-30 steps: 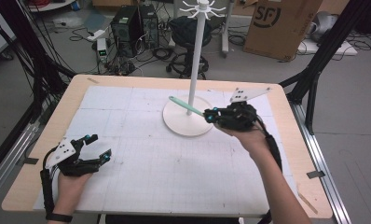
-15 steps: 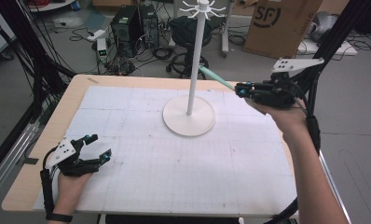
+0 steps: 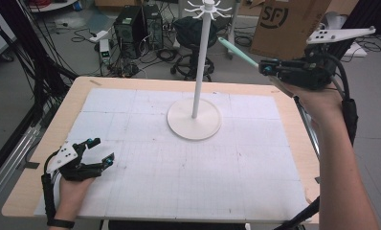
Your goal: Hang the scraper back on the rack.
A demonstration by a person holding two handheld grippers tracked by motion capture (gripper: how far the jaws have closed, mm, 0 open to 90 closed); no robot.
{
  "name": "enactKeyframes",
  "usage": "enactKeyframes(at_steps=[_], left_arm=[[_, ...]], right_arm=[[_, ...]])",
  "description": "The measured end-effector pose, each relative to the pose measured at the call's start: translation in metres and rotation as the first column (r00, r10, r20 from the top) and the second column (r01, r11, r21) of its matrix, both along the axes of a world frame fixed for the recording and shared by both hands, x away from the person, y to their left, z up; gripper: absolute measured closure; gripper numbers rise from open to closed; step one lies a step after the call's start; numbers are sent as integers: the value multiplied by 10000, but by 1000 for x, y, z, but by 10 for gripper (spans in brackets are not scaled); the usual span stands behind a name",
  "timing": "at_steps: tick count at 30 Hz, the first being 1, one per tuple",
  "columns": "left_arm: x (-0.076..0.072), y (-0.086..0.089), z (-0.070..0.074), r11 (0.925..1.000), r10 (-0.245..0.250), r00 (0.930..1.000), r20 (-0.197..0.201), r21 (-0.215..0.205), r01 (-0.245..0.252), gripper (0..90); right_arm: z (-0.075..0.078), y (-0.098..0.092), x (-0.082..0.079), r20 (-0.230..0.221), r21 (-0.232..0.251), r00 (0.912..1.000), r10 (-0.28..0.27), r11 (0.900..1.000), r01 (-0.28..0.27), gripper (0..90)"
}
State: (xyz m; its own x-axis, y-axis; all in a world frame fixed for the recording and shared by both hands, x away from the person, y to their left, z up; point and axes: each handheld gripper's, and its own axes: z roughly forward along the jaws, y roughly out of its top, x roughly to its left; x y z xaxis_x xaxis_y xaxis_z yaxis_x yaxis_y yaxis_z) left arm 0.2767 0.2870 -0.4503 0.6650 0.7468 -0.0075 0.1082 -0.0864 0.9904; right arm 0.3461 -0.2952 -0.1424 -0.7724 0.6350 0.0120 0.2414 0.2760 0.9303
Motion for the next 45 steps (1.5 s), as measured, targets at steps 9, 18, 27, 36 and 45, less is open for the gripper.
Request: enactKeyframes(at_steps=[9,18,27,36,45], left_arm=[[0,0,0,10000,8,10000,-1,-21,-8,192],[0,0,0,10000,-24,10000,9,-26,24,192],[0,0,0,10000,-23,10000,26,-6,23,192],[0,0,0,10000,-11,10000,20,-30,11,192],[0,0,0,10000,-19,10000,25,-5,19,192]], right_arm=[[22,5,-1,363,190,9993,-80,9998,73,815],[35,17,1,544,69,9985,-61,10000,58,815],[34,20,4,532,-62,9983,-235,9997,239,815],[31,20,8,486,-141,9985,-253,9996,260,814],[23,20,12,315,-174,9990,-319,9993,325,814]])
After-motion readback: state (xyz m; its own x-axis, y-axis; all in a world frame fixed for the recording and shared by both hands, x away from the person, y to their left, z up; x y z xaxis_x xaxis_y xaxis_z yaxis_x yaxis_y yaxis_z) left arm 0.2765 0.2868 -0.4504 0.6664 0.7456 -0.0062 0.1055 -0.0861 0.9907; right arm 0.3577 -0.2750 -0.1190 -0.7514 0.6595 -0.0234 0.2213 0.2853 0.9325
